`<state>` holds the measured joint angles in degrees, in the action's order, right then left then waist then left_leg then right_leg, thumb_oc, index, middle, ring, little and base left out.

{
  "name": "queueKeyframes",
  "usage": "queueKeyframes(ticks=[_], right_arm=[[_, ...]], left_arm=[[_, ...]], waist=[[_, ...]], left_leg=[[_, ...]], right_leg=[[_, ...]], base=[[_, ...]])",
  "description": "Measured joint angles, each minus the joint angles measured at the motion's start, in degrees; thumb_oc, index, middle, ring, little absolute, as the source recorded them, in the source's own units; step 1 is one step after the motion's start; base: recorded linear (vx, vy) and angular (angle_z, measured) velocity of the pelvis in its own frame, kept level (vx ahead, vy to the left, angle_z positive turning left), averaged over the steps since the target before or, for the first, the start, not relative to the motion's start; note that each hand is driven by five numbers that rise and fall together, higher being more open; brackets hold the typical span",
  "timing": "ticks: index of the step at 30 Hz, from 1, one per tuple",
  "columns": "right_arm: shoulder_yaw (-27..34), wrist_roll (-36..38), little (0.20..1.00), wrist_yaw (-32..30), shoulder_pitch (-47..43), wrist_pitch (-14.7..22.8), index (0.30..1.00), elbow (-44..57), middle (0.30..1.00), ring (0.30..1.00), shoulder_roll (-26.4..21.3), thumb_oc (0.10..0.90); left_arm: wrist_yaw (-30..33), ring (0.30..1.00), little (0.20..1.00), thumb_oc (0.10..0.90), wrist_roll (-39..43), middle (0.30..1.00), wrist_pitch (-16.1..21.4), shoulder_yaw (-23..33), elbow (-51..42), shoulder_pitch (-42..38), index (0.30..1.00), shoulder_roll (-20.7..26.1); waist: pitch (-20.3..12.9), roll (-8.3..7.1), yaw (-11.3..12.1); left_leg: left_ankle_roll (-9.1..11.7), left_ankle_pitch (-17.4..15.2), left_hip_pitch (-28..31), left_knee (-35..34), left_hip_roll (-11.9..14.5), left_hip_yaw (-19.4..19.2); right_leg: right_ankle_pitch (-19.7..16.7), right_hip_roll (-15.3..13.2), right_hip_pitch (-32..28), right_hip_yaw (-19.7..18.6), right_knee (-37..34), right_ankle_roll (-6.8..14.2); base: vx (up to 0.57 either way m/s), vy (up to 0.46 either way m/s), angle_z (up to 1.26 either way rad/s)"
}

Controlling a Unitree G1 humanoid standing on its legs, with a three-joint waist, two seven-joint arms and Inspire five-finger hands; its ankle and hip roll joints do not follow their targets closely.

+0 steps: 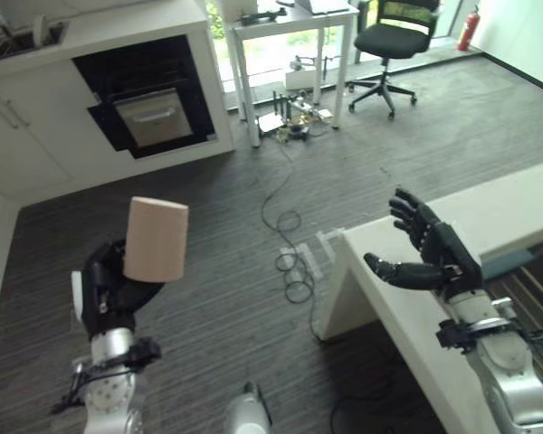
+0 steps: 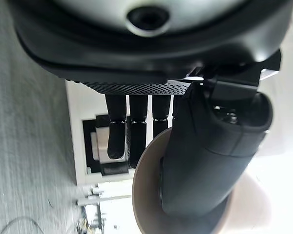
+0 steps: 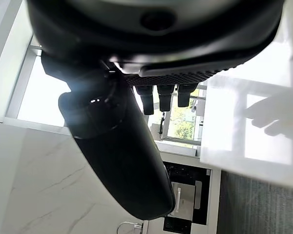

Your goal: Place the dishes in the dishwasher.

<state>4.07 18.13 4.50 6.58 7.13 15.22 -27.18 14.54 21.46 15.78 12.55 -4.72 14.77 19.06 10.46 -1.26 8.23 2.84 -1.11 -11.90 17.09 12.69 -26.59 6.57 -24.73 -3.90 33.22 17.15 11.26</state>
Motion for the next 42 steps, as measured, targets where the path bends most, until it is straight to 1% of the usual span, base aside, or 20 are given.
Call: queueKeyframes(ticks=[1,3,5,6,7,8,10,11,12,13,14,15,16,17,18,21,23,24,30,42], right_arm=[[-0.1,0.0,0.900,0.2,0.0,0.1,0.900,0.0,0.900,0.900,1.2,0.800],[-1.0,-0.1,0.900,0.2,0.2,0.1,0.900,0.2,0.900,0.900,3.6,0.800],[-1.3,-0.1,0.900,0.0,0.0,1.4,0.900,0.6,0.900,0.900,5.0,0.800],[-1.6,-0.2,0.900,0.1,-0.5,2.0,0.900,0.7,0.900,0.900,5.0,0.800],[-1.8,-0.3,0.900,0.1,-0.6,2.3,0.900,0.7,0.900,0.900,5.1,0.800],[-1.3,-1.8,0.900,-0.5,-0.5,2.5,0.900,0.8,0.900,0.900,5.7,0.800],[-1.3,-2.5,0.900,-2.7,-0.4,2.5,0.900,1.6,0.900,0.900,6.0,0.800],[-1.6,-4.0,0.900,-4.3,-0.3,2.5,0.900,2.0,0.900,0.900,6.1,0.800],[-1.8,-4.5,0.900,-4.8,-0.2,2.5,0.900,2.0,0.900,0.900,6.1,0.800],[-2.4,-4.6,0.900,-4.9,-0.2,2.5,0.900,2.1,0.900,0.900,5.8,0.800],[-2.7,-4.6,0.900,-5.4,0.8,2.8,0.900,2.6,0.900,0.900,5.2,0.800],[-2.6,-4.5,0.900,-5.7,2.0,3.0,0.900,1.6,0.900,0.900,4.8,0.800],[-1.8,-4.4,0.900,-5.6,1.5,3.6,0.900,0.7,0.900,0.900,4.8,0.800],[-0.6,-4.4,0.900,-5.5,1.1,3.8,0.900,0.4,0.900,0.900,3.9,0.800],[-0.2,-4.0,0.900,-5.3,1.5,3.4,0.900,0.2,0.900,0.900,3.3,0.800],[2.2,-3.3,0.900,-5.0,1.5,3.8,0.900,0.6,0.900,0.900,2.3,0.800],[2.6,-3.3,0.900,-4.9,2.0,3.7,0.900,0.7,0.900,0.900,2.2,0.800],[2.5,-3.3,0.900,-4.6,2.0,3.8,0.900,0.9,0.900,0.900,2.0,0.800],[1.1,-3.4,0.900,-5.3,-0.3,3.8,0.900,1.1,0.900,0.900,1.9,0.800],[1.0,-3.3,0.900,-5.4,-0.2,3.6,0.900,1.1,0.900,0.900,1.9,0.800]], left_arm=[[0.3,0.300,0.300,0.400,0.9,0.300,0.0,0.1,0.4,-0.2,0.300,0.1],[0.2,0.300,0.300,0.400,0.8,0.300,0.0,0.3,0.4,-0.7,0.300,0.7],[0.1,0.300,0.300,0.400,0.8,0.300,0.0,0.1,0.4,-2.8,0.300,1.0],[0.2,0.300,0.300,0.400,0.8,0.300,0.1,0.2,0.3,-4.0,0.300,1.4],[0.2,0.300,0.300,0.400,0.8,0.300,0.1,0.3,0.2,-4.6,0.300,2.0],[0.1,0.300,0.300,0.400,0.7,0.300,0.0,0.2,0.2,-5.1,0.300,2.1],[-0.3,0.300,0.300,0.400,0.5,0.300,0.1,-0.3,-0.2,-5.9,0.300,2.1],[-0.1,0.300,0.300,0.400,0.5,0.300,0.1,-1.0,-0.1,-7.3,0.300,2.1],[-0.1,0.300,0.300,0.400,0.4,0.300,0.2,-1.4,-0.1,-8.0,0.300,2.1],[0.0,0.300,0.300,0.400,0.2,0.300,0.3,-1.4,-0.1,-8.4,0.300,2.1],[0.2,0.300,0.300,0.400,0.3,0.300,0.4,-2.3,0.4,-9.6,0.300,2.2],[-0.3,0.300,0.300,0.400,0.3,0.300,0.3,-3.3,2.5,-11.6,0.300,3.2],[-0.3,0.300,0.300,0.400,0.2,0.300,0.4,-3.2,1.7,-10.5,0.300,5.9],[-0.2,0.300,0.300,0.400,0.3,0.300,0.6,-3.2,1.3,-9.4,0.300,5.4],[0.3,0.300,0.300,0.400,0.4,0.300,0.3,-2.6,2.1,-8.0,0.300,3.3],[0.2,0.300,0.300,0.400,0.3,0.300,0.4,-2.6,2.4,-6.9,0.300,2.1],[0.3,0.300,0.300,0.400,0.2,0.300,0.4,-4.0,2.7,-7.6,0.300,2.0],[0.1,0.300,0.300,0.400,0.1,0.300,0.4,-5.0,1.3,-7.1,0.300,2.1],[1.2,0.300,0.300,0.400,0.1,0.300,0.5,-5.9,-1.2,-7.2,0.300,2.1],[1.2,0.300,0.300,0.400,0.1,0.300,0.5,-6.0,-1.3,-6.9,0.300,2.1]], waist=[[0.3,-0.51,0.0],[0.1,-1.48,0.0],[-0.1,-2.24,-0.2],[-0.1,-2.17,0.0],[-0.2,-2.50,0.6],[-0.4,-2.50,0.8],[-1.2,-1.17,-0.1],[-1.5,0.15,-1.0],[-1.5,0.52,-1.9],[-1.5,0.95,-1.8],[-1.3,2.16,-2.9],[-0.5,-0.41,-5.4],[-0.7,-3.68,-5.3],[-0.6,-2.54,-5.5],[-0.6,-2.49,-4.5],[-0.1,-1.69,-5.1],[-0.1,-1.06,-7.8],[-0.1,-1.22,-7.7],[-0.4,-1.38,-6.7],[-3.1,0.21,-8.2]], left_leg=[[-1.7,-1.1,-0.1,1.4,-0.8,-0.3],[-3.3,-2.8,0.4,2.4,-2.7,0.3],[-4.6,-3.5,1.5,1.2,-4.9,0.2],[-5.5,-3.7,2.3,0.3,-6.2,0.3],[-6.0,-4.6,2.6,0.0,-8.0,0.2],[-7.8,-4.3,3.2,-0.2,-10.1,1.0],[-8.7,-5.6,3.4,-1.2,-12.2,3.4],[-10.2,-6.5,2.6,0.0,-13.4,6.3],[-10.5,-6.4,2.7,0.2,-13.8,8.1],[-10.3,-5.8,2.8,-0.3,-14.2,10.0],[-10.9,-2.6,3.4,-4.2,-14.7,14.7],[2.1,-4.7,2.0,-4.7,-15.4,18.1],[-6.6,-5.3,-1.7,5.4,-13.6,21.3],[-6.2,-7.1,-1.0,4.5,-11.8,21.6],[-5.0,-6.7,0.9,2.5,-14.0,23.0],[-6.6,-4.3,3.3,-2.2,-17.3,24.8],[-7.6,-2.9,4.3,-3.8,-18.7,26.3],[-8.3,-3.2,5.8,-4.0,-19.5,25.4],[-8.0,-3.9,6.9,-4.3,-19.4,23.8],[-5.9,-4.8,7.0,-4.2,-16.9,23.7]], right_leg=[[-2.1,-0.7,-0.1,-0.1,-0.2,-1.9],[-7.9,-1.1,-1.9,-1.4,-2.8,-2.4],[-10.6,-3.4,-2.5,-1.5,-2.7,-1.7],[-9.1,-3.4,-1.9,-2.5,-1.2,0.5],[-10.3,-2.8,-1.8,-3.2,-0.4,0.4],[-12.0,-4.6,-3.0,-2.6,-0.4,1.6],[-16.1,-6.0,-3.8,-2.5,0.9,0.9],[-20.9,-6.6,-3.4,-4.9,4.1,0.7],[-20.5,-6.8,-2.1,-6.9,7.7,2.3],[-16.5,-4.7,0.4,-10.0,12.3,2.6],[-7.3,4.7,4.4,-15.3,16.3,0.6],[-1.6,15.5,8.6,-17.9,13.0,-6.8],[0.1,13.0,12.5,-18.6,14.0,-5.5],[2.0,13.0,12.4,-18.4,15.7,-3.6],[3.7,13.4,12.4,-20.6,14.2,-3.9],[4.9,17.3,15.7,-24.5,10.5,-4.8],[4.3,19.6,17.0,-28.6,9.4,-5.9],[3.3,19.2,17.4,-27.4,7.2,-7.4],[-0.6,18.5,15.3,-25.7,3.8,-8.3],[0.2,21.4,15.5,-26.0,3.8,-10.9]], base=[[0.09,0.331,0.09],[0.08,0.254,0.16],[0.10,0.251,0.24],[0.10,0.444,0.22],[0.14,0.506,0.26],[0.13,0.405,0.50],[0.18,0.348,0.84],[0.10,0.221,1.05],[0.05,0.102,1.14],[0.09,0.017,1.29],[0.13,-0.007,2.53],[0.14,-0.022,2.65],[0.11,-0.087,2.14],[0.07,-0.100,0.64],[0.06,-0.116,0.34],[0.11,-0.112,0.40],[0.01,-0.098,0.67],[0.03,-0.145,0.33],[0.03,-0.079,-0.20],[0.03,-0.070,-0.05]])
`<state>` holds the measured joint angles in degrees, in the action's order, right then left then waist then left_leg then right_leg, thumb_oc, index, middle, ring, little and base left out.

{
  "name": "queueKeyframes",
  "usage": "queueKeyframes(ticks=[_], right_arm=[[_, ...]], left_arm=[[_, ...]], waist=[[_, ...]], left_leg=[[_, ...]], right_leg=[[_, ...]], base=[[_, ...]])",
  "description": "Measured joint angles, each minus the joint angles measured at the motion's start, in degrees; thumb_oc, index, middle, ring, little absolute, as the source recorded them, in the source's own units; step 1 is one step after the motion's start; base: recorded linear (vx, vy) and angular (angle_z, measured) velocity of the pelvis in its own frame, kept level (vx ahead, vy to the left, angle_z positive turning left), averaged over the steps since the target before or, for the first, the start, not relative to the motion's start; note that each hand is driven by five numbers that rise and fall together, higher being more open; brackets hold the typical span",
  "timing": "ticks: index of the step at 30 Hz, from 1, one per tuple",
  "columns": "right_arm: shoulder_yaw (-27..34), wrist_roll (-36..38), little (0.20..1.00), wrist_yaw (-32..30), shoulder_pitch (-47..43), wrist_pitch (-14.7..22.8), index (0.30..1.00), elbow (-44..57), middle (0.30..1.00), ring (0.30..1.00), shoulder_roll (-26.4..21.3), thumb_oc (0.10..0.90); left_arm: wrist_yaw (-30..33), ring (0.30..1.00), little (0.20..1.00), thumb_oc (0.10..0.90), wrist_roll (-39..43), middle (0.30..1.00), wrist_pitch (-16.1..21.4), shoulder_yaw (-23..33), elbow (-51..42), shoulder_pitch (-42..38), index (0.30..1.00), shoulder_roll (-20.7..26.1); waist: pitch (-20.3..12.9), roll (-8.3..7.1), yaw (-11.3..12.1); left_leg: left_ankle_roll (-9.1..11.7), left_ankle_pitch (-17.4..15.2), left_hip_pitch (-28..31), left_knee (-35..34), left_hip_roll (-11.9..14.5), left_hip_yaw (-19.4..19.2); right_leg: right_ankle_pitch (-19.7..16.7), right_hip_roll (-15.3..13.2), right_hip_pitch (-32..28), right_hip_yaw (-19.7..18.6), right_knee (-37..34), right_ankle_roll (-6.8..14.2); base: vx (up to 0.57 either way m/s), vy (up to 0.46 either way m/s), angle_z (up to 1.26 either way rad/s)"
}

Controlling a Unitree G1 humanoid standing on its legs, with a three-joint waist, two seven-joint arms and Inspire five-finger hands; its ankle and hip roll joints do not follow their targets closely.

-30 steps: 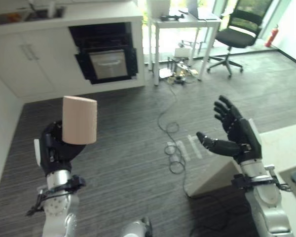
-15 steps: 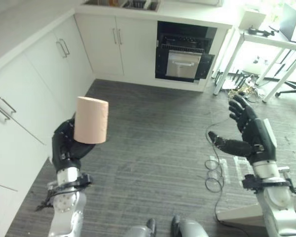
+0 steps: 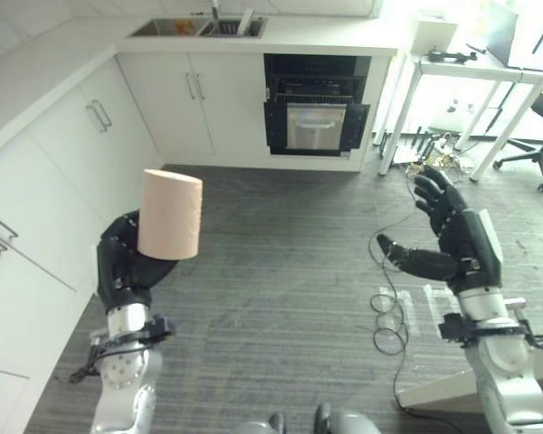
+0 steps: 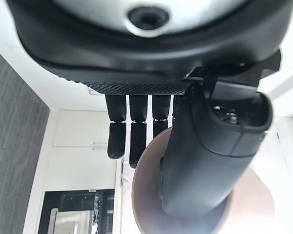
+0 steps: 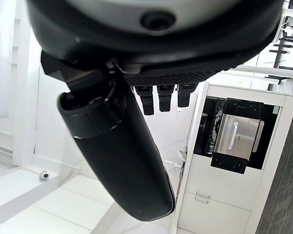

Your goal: Place the dishes in the dishwasher.

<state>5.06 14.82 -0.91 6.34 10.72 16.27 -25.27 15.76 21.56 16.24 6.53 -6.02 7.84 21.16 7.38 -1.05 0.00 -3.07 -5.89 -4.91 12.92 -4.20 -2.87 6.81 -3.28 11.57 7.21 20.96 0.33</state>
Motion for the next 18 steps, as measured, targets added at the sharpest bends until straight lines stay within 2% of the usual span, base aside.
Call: queueKeyframes(ticks=[6,9,11,13,14,15,16,17,18], right_arm=[[0.0,0.0,0.900,-0.3,1.1,0.0,0.900,0.0,0.900,0.900,0.1,0.800],[0.0,0.0,0.900,-0.1,2.9,0.0,0.900,0.0,0.900,0.900,-0.2,0.800],[0.0,1.8,0.900,0.6,2.9,0.0,0.900,-0.1,0.900,0.900,-1.5,0.800],[-0.5,2.1,0.900,1.2,2.8,0.3,0.900,-0.3,0.900,0.900,-1.7,0.800],[-0.9,2.1,0.900,1.3,2.9,0.5,0.900,-0.6,0.900,0.900,-1.7,0.800],[-1.1,2.1,0.900,1.7,2.9,0.5,0.900,-0.6,0.900,0.900,-1.5,0.800],[-1.4,2.1,0.900,1.9,2.9,0.5,0.900,-0.6,0.900,0.900,-1.4,0.800],[-2.1,2.1,0.900,1.8,2.7,0.5,0.900,-0.9,0.900,0.900,-1.3,0.800],[-2.8,2.0,0.900,1.8,1.6,0.5,0.900,-1.3,0.900,0.900,-0.8,0.800]], left_arm=[[-1.9,0.300,0.300,0.400,3.0,0.300,0.3,-0.8,0.0,0.0,0.300,-0.1],[-2.0,0.300,0.300,0.400,3.3,0.300,0.3,-1.9,0.0,0.1,0.300,-0.1],[-2.8,0.300,0.300,0.400,7.0,0.300,0.6,-2.7,-0.1,0.3,0.300,-0.2],[-2.7,0.300,0.300,0.400,9.9,0.300,1.8,-3.0,-0.1,0.5,0.300,-0.4],[-2.7,0.300,0.300,0.400,10.3,0.300,2.0,-3.1,-0.1,0.3,0.300,-1.1],[-2.7,0.300,0.300,0.400,11.0,0.300,2.6,-3.4,-0.1,0.3,0.300,-2.4],[-2.7,0.300,0.300,0.400,11.6,0.300,2.8,-3.9,-0.1,0.6,0.300,-2.9],[-2.7,0.300,0.300,0.400,11.5,0.300,2.8,-4.2,-0.1,0.6,0.300,-3.0],[-2.7,0.300,0.300,0.400,11.4,0.300,2.8,-4.3,-0.1,0.4,0.300,-3.0]], waist=[[-1.6,0.01,-2.4],[-1.9,-0.17,-2.9],[-1.9,-0.30,-2.8],[-1.2,-2.53,-2.5],[-0.9,-3.75,-2.6],[-0.5,-4.56,-2.4],[-0.5,-4.39,-1.9],[-0.4,-4.21,-1.6],[-0.3,-4.05,-1.3]], left_leg=[[1.3,-1.1,0.0,0.9,1.4,-0.2],[1.8,-1.1,0.1,0.7,1.5,-0.3],[3.0,-0.4,1.5,-0.6,1.6,-1.2],[5.5,1.2,0.1,4.8,1.0,-2.9],[7.7,2.9,-3.9,12.3,1.1,-3.4],[8.0,4.2,-8.1,19.4,1.9,-4.6],[7.3,3.8,-9.4,21.2,3.3,-5.3],[6.5,3.1,-10.0,19.1,5.4,-6.9],[6.6,3.2,-9.5,12.3,7.2,-8.6]], right_leg=[[0.5,1.4,0.0,-0.4,0.6,-0.8],[1.0,1.6,-0.1,-0.3,1.0,-1.6],[1.9,1.9,-0.1,-0.7,2.6,-2.8],[3.2,0.9,0.0,-2.4,3.6,-4.8],[3.3,0.3,-0.3,-2.5,3.4,-4.9],[2.9,-0.2,-0.6,-2.3,2.9,-5.6],[2.7,0.1,-1.2,-1.7,2.3,-5.8],[2.9,0.9,-1.8,-1.5,1.7,-5.8],[2.9,1.5,-2.0,-1.5,0.8,-5.8]], base=[[0.07,-0.116,-0.06],[0.10,-0.143,-0.03],[0.10,-0.202,-0.17],[0.06,-0.106,-0.12],[0.09,-0.042,0.01],[0.14,0.004,0.01],[0.21,0.048,-0.05],[0.26,0.128,-0.06],[0.37,0.252,-0.04]])
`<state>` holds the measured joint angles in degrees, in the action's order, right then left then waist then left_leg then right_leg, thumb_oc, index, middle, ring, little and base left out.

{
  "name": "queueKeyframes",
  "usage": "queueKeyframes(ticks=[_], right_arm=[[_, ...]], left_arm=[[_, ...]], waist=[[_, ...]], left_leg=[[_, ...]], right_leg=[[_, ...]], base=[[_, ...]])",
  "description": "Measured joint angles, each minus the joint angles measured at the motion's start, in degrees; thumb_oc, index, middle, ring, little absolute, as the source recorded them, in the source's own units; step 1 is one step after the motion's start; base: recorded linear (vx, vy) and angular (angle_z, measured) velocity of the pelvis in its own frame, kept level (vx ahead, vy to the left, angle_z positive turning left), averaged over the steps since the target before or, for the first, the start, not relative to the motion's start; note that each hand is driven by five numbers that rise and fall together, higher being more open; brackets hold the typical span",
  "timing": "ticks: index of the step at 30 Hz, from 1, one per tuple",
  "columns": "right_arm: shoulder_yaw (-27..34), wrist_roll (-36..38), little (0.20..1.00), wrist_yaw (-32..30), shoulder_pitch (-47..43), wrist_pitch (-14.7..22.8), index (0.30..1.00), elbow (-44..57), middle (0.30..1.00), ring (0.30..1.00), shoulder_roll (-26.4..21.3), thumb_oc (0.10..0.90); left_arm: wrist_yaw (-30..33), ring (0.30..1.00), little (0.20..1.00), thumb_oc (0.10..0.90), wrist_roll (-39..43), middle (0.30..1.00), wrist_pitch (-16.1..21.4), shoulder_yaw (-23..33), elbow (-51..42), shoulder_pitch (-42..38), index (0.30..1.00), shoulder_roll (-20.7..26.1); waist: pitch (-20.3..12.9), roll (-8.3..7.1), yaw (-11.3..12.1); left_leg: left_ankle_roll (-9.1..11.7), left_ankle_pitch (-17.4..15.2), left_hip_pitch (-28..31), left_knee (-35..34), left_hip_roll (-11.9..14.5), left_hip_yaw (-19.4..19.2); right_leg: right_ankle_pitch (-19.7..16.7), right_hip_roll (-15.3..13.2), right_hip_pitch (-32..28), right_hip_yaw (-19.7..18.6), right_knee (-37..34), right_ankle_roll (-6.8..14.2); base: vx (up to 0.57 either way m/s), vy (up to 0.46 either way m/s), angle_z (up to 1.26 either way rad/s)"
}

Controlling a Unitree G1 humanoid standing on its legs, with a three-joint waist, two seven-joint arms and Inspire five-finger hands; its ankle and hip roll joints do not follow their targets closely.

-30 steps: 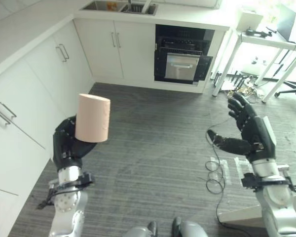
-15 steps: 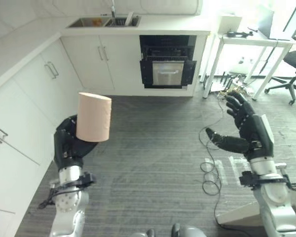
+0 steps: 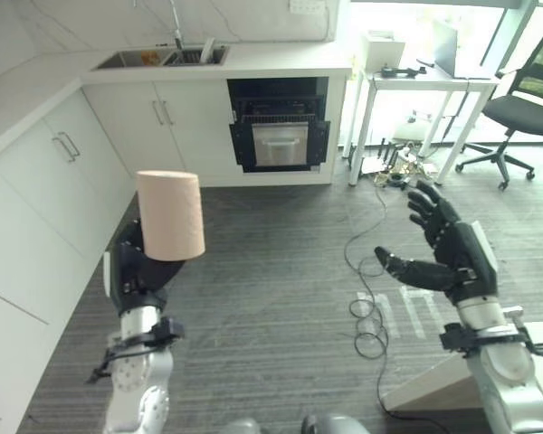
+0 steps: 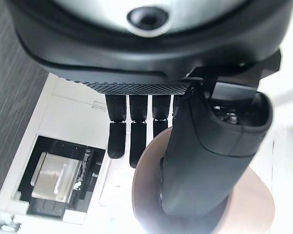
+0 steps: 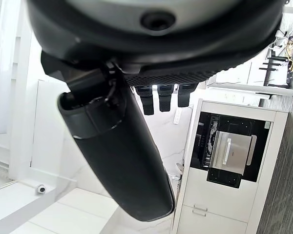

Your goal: Place the dishes in the dishwasher.

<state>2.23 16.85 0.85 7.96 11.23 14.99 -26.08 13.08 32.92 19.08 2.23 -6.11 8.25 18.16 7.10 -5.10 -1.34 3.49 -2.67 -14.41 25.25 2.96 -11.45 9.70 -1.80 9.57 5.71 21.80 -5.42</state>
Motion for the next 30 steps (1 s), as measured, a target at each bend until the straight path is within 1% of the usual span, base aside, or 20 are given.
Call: queueKeyframes(ticks=[2,3,4,5,7,10,11,12,13,16,18,20,21,23,24,26,27,28,29,30], right_arm=[[-1.0,-0.1,0.900,-0.1,-3.1,0.1,0.900,-0.8,0.900,0.900,0.1,0.800],[-0.8,-0.1,0.900,0.0,-5.2,0.2,0.900,-2.0,0.900,0.900,-0.5,0.800],[-0.1,-0.1,0.900,0.7,-5.0,0.2,0.900,-2.1,0.900,0.900,-1.5,0.800],[1.3,0.1,0.900,2.8,-1.1,0.4,0.900,-1.7,0.900,0.900,-2.4,0.800],[1.9,0.2,0.900,3.7,1.1,0.3,0.900,-2.2,0.900,0.900,-3.9,0.800],[4.0,2.1,0.900,4.4,1.7,0.3,0.900,-1.9,0.900,0.900,-3.8,0.800],[4.7,2.6,0.900,4.4,1.6,0.3,0.900,-1.2,0.900,0.900,-3.6,0.800],[3.7,2.4,0.900,4.2,1.2,0.1,0.900,0.6,0.900,0.900,-2.9,0.800],[2.7,2.3,0.900,3.6,0.5,-0.3,0.900,2.0,0.900,0.900,-2.4,0.800],[0.3,1.4,0.900,2.3,-1.5,-0.2,0.900,5.6,0.900,0.900,0.6,0.800],[0.3,1.2,0.900,1.5,-2.4,-0.3,0.900,5.5,0.900,0.900,3.6,0.800],[0.1,1.1,0.900,1.7,-2.1,-0.4,0.900,5.5,0.900,0.900,4.8,0.800],[-0.1,1.1,0.900,1.7,-1.4,-0.3,0.900,5.3,0.900,0.900,4.7,0.800],[-0.3,1.1,0.900,1.8,0.7,-0.9,0.900,4.5,0.900,0.900,3.3,0.800],[-0.1,1.2,0.900,1.8,2.4,-1.0,0.900,4.4,0.900,0.900,1.9,0.800],[0.0,1.3,0.900,1.9,3.8,-0.9,0.900,4.3,0.900,0.900,1.0,0.800],[0.9,1.4,0.900,2.4,3.9,0.1,0.900,4.3,0.900,0.900,1.9,0.800],[1.9,1.5,0.900,2.6,3.4,1.2,0.900,3.9,0.900,0.900,1.0,0.800],[1.1,1.4,0.900,2.9,2.2,0.9,0.900,2.4,0.900,0.900,1.5,0.800],[0.8,1.5,0.900,2.9,2.5,0.9,0.900,2.4,0.900,0.900,2.0,0.800]], left_arm=[[0.1,0.300,0.300,0.400,-0.1,0.300,0.0,-0.4,0.2,-0.6,0.300,-0.2],[-0.1,0.300,0.300,0.400,-0.1,0.300,0.1,-0.6,0.3,-0.7,0.300,-0.5],[-0.1,0.300,0.300,0.400,0.4,0.300,0.1,0.3,0.6,0.0,0.300,-1.2],[-0.1,0.300,0.300,0.400,0.6,0.300,0.6,2.4,0.9,2.7,0.300,-3.3],[0.5,0.300,0.300,0.400,0.6,0.300,1.0,4.6,1.6,2.8,0.300,-3.4],[0.0,0.300,0.300,0.400,0.7,0.300,2.0,4.6,1.6,-0.3,0.300,-3.2],[-0.5,0.300,0.300,0.400,0.6,0.300,2.0,4.5,1.5,-2.2,0.300,-3.2],[-1.1,0.300,0.300,0.400,0.6,0.300,1.9,4.5,1.2,-3.6,0.300,-3.1],[-1.2,0.300,0.300,0.400,0.6,0.300,1.6,4.4,1.1,-4.0,0.300,-3.1],[-4.1,0.300,0.300,0.400,0.4,0.300,0.3,3.6,0.8,-5.4,0.300,-2.1],[-4.7,0.300,0.300,0.400,0.4,0.300,-0.7,3.6,1.2,-5.3,0.300,-0.8],[-4.6,0.300,0.300,0.400,-0.1,0.300,-0.6,3.8,1.0,-4.1,0.300,-0.9],[-3.9,0.300,0.300,0.400,-0.1,0.300,-0.7,4.3,1.3,-4.1,0.300,-0.7],[-3.7,0.300,0.300,0.400,-0.1,0.300,-1.7,3.2,1.4,-4.1,0.300,0.3],[-3.8,0.300,0.300,0.400,-0.3,0.300,-2.1,2.1,1.5,-4.2,0.300,1.0],[-3.9,0.300,0.300,0.400,-1.8,0.300,-2.1,1.5,1.7,-4.5,0.300,1.5],[-4.1,0.300,0.300,0.400,-3.5,0.300,-1.4,1.1,1.7,-5.7,0.300,3.4],[-4.5,0.300,0.300,0.400,-5.1,0.300,-1.3,0.8,1.3,-6.1,0.300,4.1],[-4.3,0.300,0.300,0.400,-5.3,0.300,-1.7,1.2,2.4,-5.2,0.300,3.0],[-4.0,0.300,0.300,0.400,-5.3,0.300,-2.8,0.5,3.8,-4.9,0.300,2.2]], waist=[[1.6,2.70,0.2],[2.3,6.14,0.9],[4.0,7.83,2.1],[4.1,8.40,3.6],[4.0,8.60,3.1],[3.5,9.14,3.0],[3.5,8.66,3.2],[2.5,5.74,3.3],[2.1,4.99,3.2],[0.8,3.75,3.1],[0.8,3.71,3.1],[1.1,4.44,3.1],[1.1,4.83,2.7],[1.2,5.06,1.4],[1.3,5.54,0.7],[1.7,3.85,0.0],[2.7,-0.35,-1.0],[3.1,-1.65,-1.9],[3.6,-3.10,-1.0],[4.3,-1.90,-1.8]], left_leg=[[1.1,0.8,-0.2,-12.4,2.8,0.2],[1.3,0.8,-2.5,-15.4,6.3,4.3],[2.8,1.7,-5.7,-15.2,8.4,10.4],[3.1,1.2,-8.0,-10.5,9.8,7.9],[2.6,0.9,-7.9,-7.2,9.7,4.4],[1.3,1.8,-3.2,-9.6,6.7,5.2],[-0.8,3.6,-1.6,-10.0,4.4,6.2],[-4.0,3.0,1.2,-9.7,1.0,4.1],[-4.8,2.4,2.2,-9.5,-0.3,4.0],[-7.4,0.3,3.5,-7.3,-2.7,3.1],[-10.2,-3.4,3.7,-2.8,-3.2,2.9],[-12.2,-7.1,5.4,-2.7,-3.3,1.7],[-12.0,-7.3,6.4,-5.3,-3.5,0.8],[-10.2,-5.4,9.3,-10.4,-3.5,-1.0],[-7.7,-4.3,11.4,-13.6,-3.4,-1.1],[0.2,-4.5,11.3,-12.0,-4.0,-0.8],[-7.3,-8.5,8.5,-2.1,-4.7,0.0],[-8.9,-13.0,9.7,-2.8,-4.5,1.2],[-8.5,-13.7,11.2,-1.5,-6.3,0.4],[-8.5,-14.0,12.0,-1.3,-6.3,0.9]], right_leg=[[-0.9,1.9,-2.0,0.4,-4.3,1.9],[0.0,3.7,-2.0,2.2,-3.7,3.5],[0.9,4.8,-1.2,0.7,0.7,0.0],[1.9,4.3,-1.4,-1.4,0.9,-0.1],[2.6,3.3,-3.3,-2.4,0.1,1.1],[4.8,2.1,-5.2,-4.0,0.5,3.1],[6.2,0.7,-6.7,-4.2,0.7,4.6],[6.8,-2.9,-9.0,-4.4,0.9,7.9],[6.2,-4.0,-10.2,-3.2,1.1,8.9],[1.0,-6.7,-10.9,-0.4,5.5,13.7],[-4.0,-7.6,-6.6,-2.7,17.5,17.8],[-12.7,-8.5,1.9,-3.6,31.7,17.2],[-10.0,-9.2,7.2,-1.1,34.0,16.2],[-6.2,-8.2,9.2,4.4,24.6,12.8],[-5.6,-6.2,8.2,8.5,14.5,11.2],[-7.2,-5.4,6.6,13.9,0.9,9.4],[-7.8,-10.5,7.8,12.6,-1.9,11.3],[-9.2,-15.2,10.1,11.3,-1.7,13.6],[-10.1,-18.4,12.5,9.4,-2.0,12.8],[-10.8,-18.8,14.3,7.9,-1.8,12.0]], base=[[0.42,0.293,0.02],[0.57,0.365,-0.03],[0.68,0.477,-0.35],[0.57,0.426,-0.43],[0.34,0.256,-0.29],[0.36,0.242,-0.17],[0.50,0.337,-0.13],[0.49,0.342,-0.03],[0.46,0.337,0.17],[0.27,0.289,0.48],[0.19,0.308,0.50],[0.18,0.135,0.09],[0.20,-0.013,-0.10],[0.22,-0.102,0.13],[0.27,-0.191,0.28],[0.27,-0.222,0.33],[0.27,-0.217,0.51],[0.29,-0.217,0.15],[0.35,-0.223,0.03],[0.34,-0.228,-0.12]])
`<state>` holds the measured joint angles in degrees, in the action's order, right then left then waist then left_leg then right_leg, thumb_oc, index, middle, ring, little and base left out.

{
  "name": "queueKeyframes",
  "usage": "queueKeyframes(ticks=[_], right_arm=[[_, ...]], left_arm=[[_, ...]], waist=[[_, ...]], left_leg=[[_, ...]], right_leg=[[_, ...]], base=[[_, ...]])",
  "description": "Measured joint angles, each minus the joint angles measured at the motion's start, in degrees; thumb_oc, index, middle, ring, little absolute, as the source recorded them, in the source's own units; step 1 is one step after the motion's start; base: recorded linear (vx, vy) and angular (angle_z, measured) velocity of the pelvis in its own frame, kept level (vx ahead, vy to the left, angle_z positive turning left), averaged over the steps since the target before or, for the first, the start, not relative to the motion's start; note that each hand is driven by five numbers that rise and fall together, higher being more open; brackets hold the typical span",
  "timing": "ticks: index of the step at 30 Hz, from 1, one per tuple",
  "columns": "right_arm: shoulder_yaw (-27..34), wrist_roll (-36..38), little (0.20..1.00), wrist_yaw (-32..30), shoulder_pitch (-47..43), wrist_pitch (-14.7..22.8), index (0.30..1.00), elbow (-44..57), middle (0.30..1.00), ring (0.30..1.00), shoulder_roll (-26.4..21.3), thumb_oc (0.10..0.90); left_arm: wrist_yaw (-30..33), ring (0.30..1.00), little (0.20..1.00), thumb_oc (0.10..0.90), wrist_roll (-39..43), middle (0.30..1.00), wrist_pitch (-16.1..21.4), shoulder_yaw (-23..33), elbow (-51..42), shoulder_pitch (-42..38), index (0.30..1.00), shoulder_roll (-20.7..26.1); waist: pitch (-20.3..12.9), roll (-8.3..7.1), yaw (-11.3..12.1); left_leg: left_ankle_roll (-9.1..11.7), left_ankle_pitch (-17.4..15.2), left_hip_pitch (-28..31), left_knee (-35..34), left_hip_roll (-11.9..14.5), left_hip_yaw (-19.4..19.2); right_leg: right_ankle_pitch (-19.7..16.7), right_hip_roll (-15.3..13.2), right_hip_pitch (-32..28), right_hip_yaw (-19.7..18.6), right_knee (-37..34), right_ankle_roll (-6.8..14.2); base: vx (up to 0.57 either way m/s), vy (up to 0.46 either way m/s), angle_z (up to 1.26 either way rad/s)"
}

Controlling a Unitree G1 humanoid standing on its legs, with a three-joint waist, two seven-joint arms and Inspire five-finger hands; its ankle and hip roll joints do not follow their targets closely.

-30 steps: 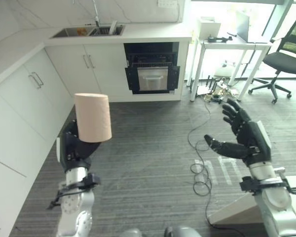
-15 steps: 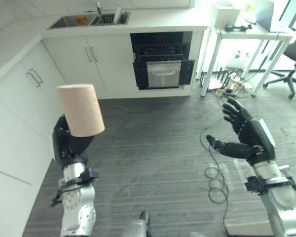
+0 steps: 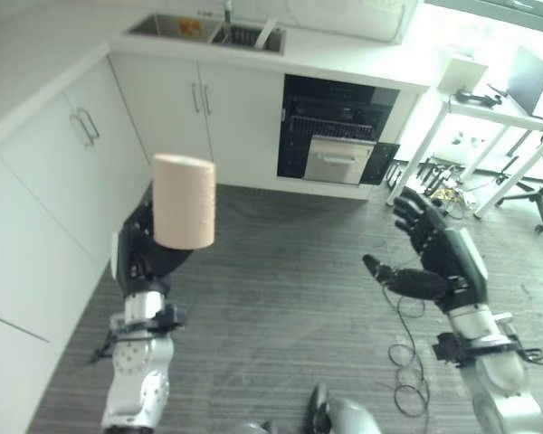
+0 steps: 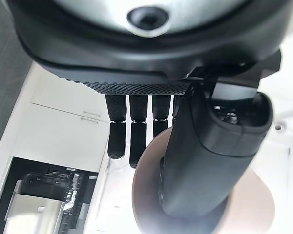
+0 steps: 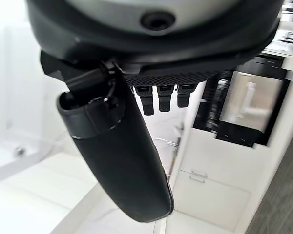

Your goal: Place the dishes in the dishwasher.

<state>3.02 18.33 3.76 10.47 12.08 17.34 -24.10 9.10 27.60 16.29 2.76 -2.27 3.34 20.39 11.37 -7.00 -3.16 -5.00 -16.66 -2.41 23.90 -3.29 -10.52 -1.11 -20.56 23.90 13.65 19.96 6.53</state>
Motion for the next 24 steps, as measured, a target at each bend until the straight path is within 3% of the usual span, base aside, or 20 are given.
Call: queueKeyframes(ticks=[2,4,5,7,8,9,10,12,15,17,18,20,21,22,23,24], right_arm=[[-0.2,-0.1,0.900,0.1,-0.3,0.0,0.900,0.1,0.900,0.900,0.1,0.800],[-1.3,-0.2,0.900,-0.4,-0.6,-1.1,0.900,0.2,0.900,0.900,0.6,0.800],[-1.8,-0.2,0.900,-0.5,-0.7,-1.4,0.900,0.2,0.900,0.900,0.4,0.800],[-2.4,-0.2,0.900,-0.8,-0.8,-1.4,0.900,0.2,0.900,0.900,0.1,0.800],[-2.5,-0.2,0.900,-0.9,-0.8,-1.5,0.900,0.2,0.900,0.900,0.1,0.800],[-2.9,-0.2,0.900,-0.9,-3.0,-1.9,0.900,-0.7,0.900,0.900,-0.5,0.800],[-2.8,-0.2,0.900,-1.5,-4.5,-1.9,0.900,-0.6,0.900,0.900,-0.7,0.800],[-2.4,-0.2,0.900,-2.4,-5.4,-1.9,0.900,-0.5,0.900,0.900,-1.5,0.800],[-2.2,-0.1,0.900,-3.1,-5.5,-1.9,0.900,-0.5,0.900,0.900,-2.5,0.800],[-1.9,-0.1,0.900,-2.8,-4.3,-1.8,0.900,-0.5,0.900,0.900,-2.8,0.800],[-1.9,0.0,0.900,-2.7,-3.3,-1.8,0.900,-0.6,0.900,0.900,-3.0,0.800],[-1.8,1.0,0.900,-1.6,-1.1,-0.2,0.900,-2.3,0.900,0.900,-3.5,0.800],[-1.6,1.0,0.900,-1.1,0.0,-0.4,0.900,-2.7,0.900,0.900,-2.9,0.800],[-1.7,1.1,0.900,-0.8,1.0,-0.4,0.900,-2.7,0.900,0.900,-2.7,0.800],[-1.8,1.1,0.900,-0.8,1.2,-0.4,0.900,-3.2,0.900,0.900,-2.7,0.800],[-2.0,1.2,0.900,-0.8,-0.3,-0.4,0.900,-4.8,0.900,0.900,0.4,0.800]], left_arm=[[0.2,0.300,0.300,0.400,-1.0,0.300,-1.1,-0.6,0.8,0.0,0.300,-1.0],[0.0,0.300,0.300,0.400,-1.5,0.300,-2.0,-2.0,1.0,0.7,0.300,-1.0],[0.1,0.300,0.300,0.400,-1.5,0.300,-2.1,-2.0,0.9,0.8,0.300,-1.1],[0.2,0.300,0.300,0.400,-1.5,0.300,-2.2,-1.5,-1.2,1.5,0.300,-0.1],[0.2,0.300,0.300,0.400,-1.5,0.300,-2.2,-1.4,-1.3,1.5,0.300,-0.1],[0.7,0.300,0.300,0.400,-1.5,0.300,-2.3,-0.6,-1.8,2.0,0.300,-1.4],[0.6,0.300,0.300,0.400,-1.5,0.300,-2.5,-0.1,-3.1,2.1,0.300,-1.0],[0.4,0.300,0.300,0.400,-1.6,0.300,-2.5,-0.2,-4.8,2.1,0.300,-1.0],[0.2,0.300,0.300,0.400,-1.6,0.300,-2.5,-0.3,-5.6,2.1,0.300,-0.9],[0.2,0.300,0.300,0.400,-1.5,0.300,-2.4,-0.2,-5.6,2.7,0.300,-0.9],[0.3,0.300,0.300,0.400,-1.3,0.300,-2.3,-0.2,-5.6,3.5,0.300,-0.9],[0.3,0.300,0.300,0.400,-1.0,0.300,-1.0,-1.1,-5.5,4.6,0.300,-1.2],[0.2,0.300,0.300,0.400,-1.1,0.300,-0.1,-1.2,-6.0,5.5,0.300,-1.8],[0.1,0.300,0.300,0.400,-1.1,0.300,0.4,-2.0,-5.6,7.0,0.300,-2.2],[-0.6,0.300,0.300,0.400,-1.3,0.300,0.5,-2.7,-5.5,7.1,0.300,-1.7],[-1.1,0.300,0.300,0.400,-1.5,0.300,1.0,-3.1,-4.7,9.6,0.300,-2.0]], waist=[[1.2,1.82,-0.5],[1.7,3.21,-1.3],[1.7,3.44,-0.9],[0.0,1.52,0.3],[-0.2,1.36,0.3],[-1.2,3.33,0.7],[-1.7,4.11,0.3],[-2.2,4.64,0.0],[-2.5,5.03,-1.3],[-3.1,5.15,-0.7],[-3.3,4.94,-0.4],[-4.6,3.64,-1.1],[-4.6,2.09,0.2],[-4.6,2.05,0.1],[-4.1,1.24,0.2],[-3.0,3.03,2.2]], left_leg=[[0.0,0.0,1.4,-1.4,0.1,0.5],[0.7,-0.2,4.4,-3.2,0.6,0.8],[1.3,-0.3,6.1,-4.4,0.9,0.8],[4.6,-1.6,9.6,-6.4,1.2,1.7],[4.8,-1.8,9.7,-6.4,1.1,1.7],[6.5,-2.2,10.0,-6.4,3.8,1.6],[7.8,-1.6,10.3,-6.5,5.8,1.7],[9.9,-0.1,11.0,-6.4,8.2,1.9],[12.5,2.0,12.5,-5.7,10.7,2.6],[14.5,4.9,12.4,-2.0,11.9,3.2],[15.0,7.6,12.5,-0.5,12.3,3.2],[18.0,13.9,10.4,5.2,11.7,4.8],[17.3,22.5,2.9,18.1,11.5,5.7],[16.1,18.7,-8.3,27.8,10.9,7.8],[13.7,17.3,-15.1,28.0,9.3,7.0],[6.7,13.4,-18.3,15.9,7.1,2.2]], right_leg=[[-0.5,0.4,3.4,-3.0,-0.4,0.9],[-1.3,0.3,3.3,-3.5,0.6,-0.7],[-1.2,1.0,2.0,-3.4,2.4,-1.0],[-3.6,3.9,-5.5,-2.2,0.9,-1.9],[-3.7,4.0,-5.9,-2.1,0.9,-1.9],[-3.5,6.9,-6.2,-1.3,0.5,-3.5],[-1.2,9.4,-6.1,-0.5,1.7,-6.3],[1.1,12.1,-5.9,-0.5,3.3,-8.6],[4.7,15.3,-6.4,-0.3,4.7,-9.3],[6.1,18.5,-7.7,-2.2,3.5,-9.7],[6.3,19.0,-8.9,-2.6,2.9,-10.4],[9.1,19.5,-9.7,-3.2,4.0,-12.8],[8.5,19.6,-10.1,-5.8,3.7,-15.1],[8.1,20.5,-12.9,-6.1,1.0,-15.8],[8.5,21.3,-15.0,-6.5,-1.7,-15.3],[14.6,19.6,-17.9,-1.4,-3.0,1.4]], base=[[0.27,-0.223,0.18],[0.27,-0.309,0.37],[0.38,-0.450,0.42],[0.30,-0.361,0.20],[0.19,-0.235,-0.19],[0.24,-0.298,-0.32],[0.22,-0.269,-0.47],[0.25,-0.310,-0.39],[0.26,-0.322,-0.37],[0.22,-0.303,-0.74],[0.26,-0.383,-0.68],[0.17,-0.317,-0.49],[0.18,-0.237,-0.73],[0.34,-0.201,-0.60],[0.37,-0.070,-0.68],[0.42,0.100,-1.04]])
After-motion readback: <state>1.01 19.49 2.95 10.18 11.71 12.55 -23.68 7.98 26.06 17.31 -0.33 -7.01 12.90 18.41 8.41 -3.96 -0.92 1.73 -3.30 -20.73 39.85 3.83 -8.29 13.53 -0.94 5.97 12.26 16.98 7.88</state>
